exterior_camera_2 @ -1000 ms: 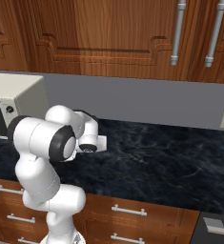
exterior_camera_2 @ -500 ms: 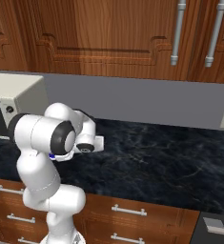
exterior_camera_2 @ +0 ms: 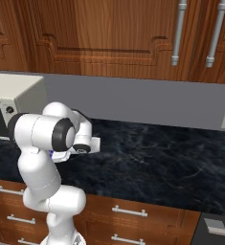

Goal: Take the bottled waters from the counter and place them in the freezer to freeze. Close the freezer door after placing the bottles.

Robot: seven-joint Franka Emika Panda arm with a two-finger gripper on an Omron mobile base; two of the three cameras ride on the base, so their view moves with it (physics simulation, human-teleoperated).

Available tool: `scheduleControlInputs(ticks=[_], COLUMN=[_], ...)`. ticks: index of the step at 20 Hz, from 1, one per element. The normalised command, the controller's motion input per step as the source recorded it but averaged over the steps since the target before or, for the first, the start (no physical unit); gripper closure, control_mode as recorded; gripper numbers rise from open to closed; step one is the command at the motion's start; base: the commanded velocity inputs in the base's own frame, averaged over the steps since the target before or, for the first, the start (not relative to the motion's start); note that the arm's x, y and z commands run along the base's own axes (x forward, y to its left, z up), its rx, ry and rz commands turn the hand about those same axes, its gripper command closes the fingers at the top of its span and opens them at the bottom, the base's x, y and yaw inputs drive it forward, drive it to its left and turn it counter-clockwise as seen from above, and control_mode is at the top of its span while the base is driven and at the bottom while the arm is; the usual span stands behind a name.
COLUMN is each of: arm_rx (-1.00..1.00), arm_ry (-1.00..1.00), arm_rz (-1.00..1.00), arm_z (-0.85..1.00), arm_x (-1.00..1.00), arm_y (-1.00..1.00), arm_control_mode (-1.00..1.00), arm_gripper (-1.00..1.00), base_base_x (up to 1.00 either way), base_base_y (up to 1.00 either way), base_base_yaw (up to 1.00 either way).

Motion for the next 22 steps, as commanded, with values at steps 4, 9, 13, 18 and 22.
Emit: scheduleControlInputs(ticks=[4, 9, 13, 18, 22], arm_rx=[0.0, 0.0, 0.0, 0.01, 0.04], arm_ry=[0.0, 0.0, 0.02, 0.05, 0.06], arm_rz=[0.0, 0.0, 0.0, 0.0, 0.0], arm_z=[0.0, 0.0, 0.0, 0.31, 0.96], arm_x=[0.0, 0.0, -0.06, -0.4, -0.66], arm_y=[0.04, 0.0, 0.0, 0.0, 0.0], arm_control_mode=[-1.0, -1.0, -1.0, -1.0, -1.0], arm_gripper=[-1.0, 1.0, 1.0, 1.0, 1.0], base_base_x=[0.0, 0.0, 0.0, 0.0, 0.0], base_base_y=[0.0, 0.0, 0.0, 0.0, 0.0], base_base_yaw=[0.0, 0.0, 0.0, 0.0, 0.0])
